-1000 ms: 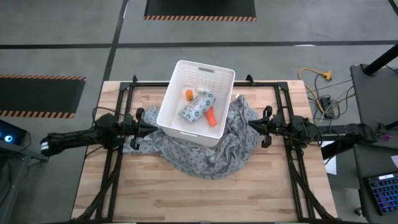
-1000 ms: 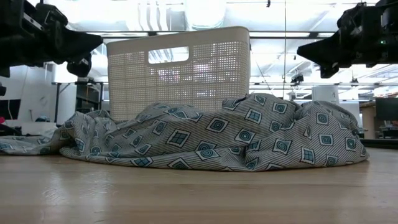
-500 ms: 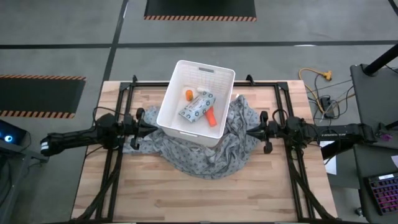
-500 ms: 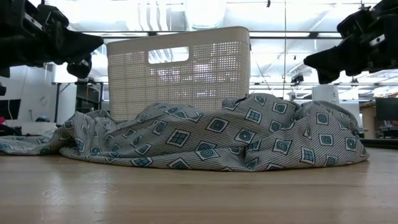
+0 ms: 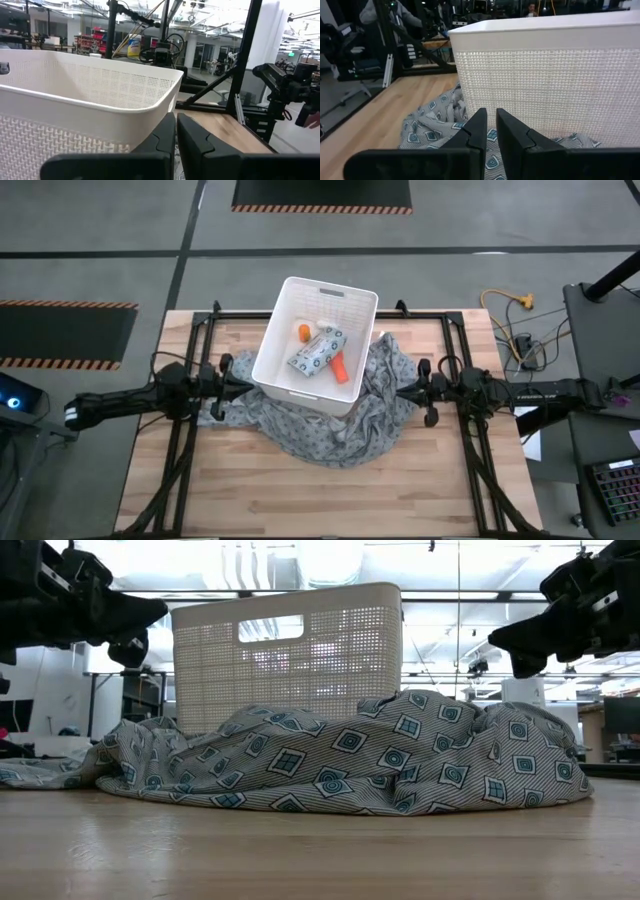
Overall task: Pick & place medical supplies in basket/bin
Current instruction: Return to Home Position
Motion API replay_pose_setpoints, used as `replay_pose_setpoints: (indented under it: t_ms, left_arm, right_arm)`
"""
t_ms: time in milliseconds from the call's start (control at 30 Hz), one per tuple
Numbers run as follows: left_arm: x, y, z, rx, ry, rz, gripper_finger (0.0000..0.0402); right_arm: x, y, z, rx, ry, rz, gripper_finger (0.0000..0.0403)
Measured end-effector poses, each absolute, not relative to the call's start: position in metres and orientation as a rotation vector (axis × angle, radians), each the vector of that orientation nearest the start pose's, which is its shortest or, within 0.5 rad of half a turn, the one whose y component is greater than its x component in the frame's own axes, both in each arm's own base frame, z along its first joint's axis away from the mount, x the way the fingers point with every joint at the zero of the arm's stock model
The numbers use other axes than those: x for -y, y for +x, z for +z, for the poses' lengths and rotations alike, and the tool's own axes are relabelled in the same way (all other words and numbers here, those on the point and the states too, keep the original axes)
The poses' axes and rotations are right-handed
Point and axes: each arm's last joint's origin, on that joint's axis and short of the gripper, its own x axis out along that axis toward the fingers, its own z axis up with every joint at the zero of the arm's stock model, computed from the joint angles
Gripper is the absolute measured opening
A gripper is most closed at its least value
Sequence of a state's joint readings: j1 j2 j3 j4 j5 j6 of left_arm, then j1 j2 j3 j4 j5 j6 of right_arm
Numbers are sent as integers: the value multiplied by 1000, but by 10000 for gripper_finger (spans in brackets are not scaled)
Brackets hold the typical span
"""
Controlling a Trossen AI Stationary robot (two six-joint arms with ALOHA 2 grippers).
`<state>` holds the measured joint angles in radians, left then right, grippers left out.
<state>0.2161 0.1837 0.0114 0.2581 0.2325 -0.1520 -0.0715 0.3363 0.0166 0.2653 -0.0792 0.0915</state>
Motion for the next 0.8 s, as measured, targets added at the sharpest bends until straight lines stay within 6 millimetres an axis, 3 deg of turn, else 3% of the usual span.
replay_pose_setpoints:
  t_ms: [800]
  left_arm:
    - [-17, 107, 177, 79, -134, -22, 0]
  right_arm:
    - [6, 119, 165, -55, 106, 4, 34]
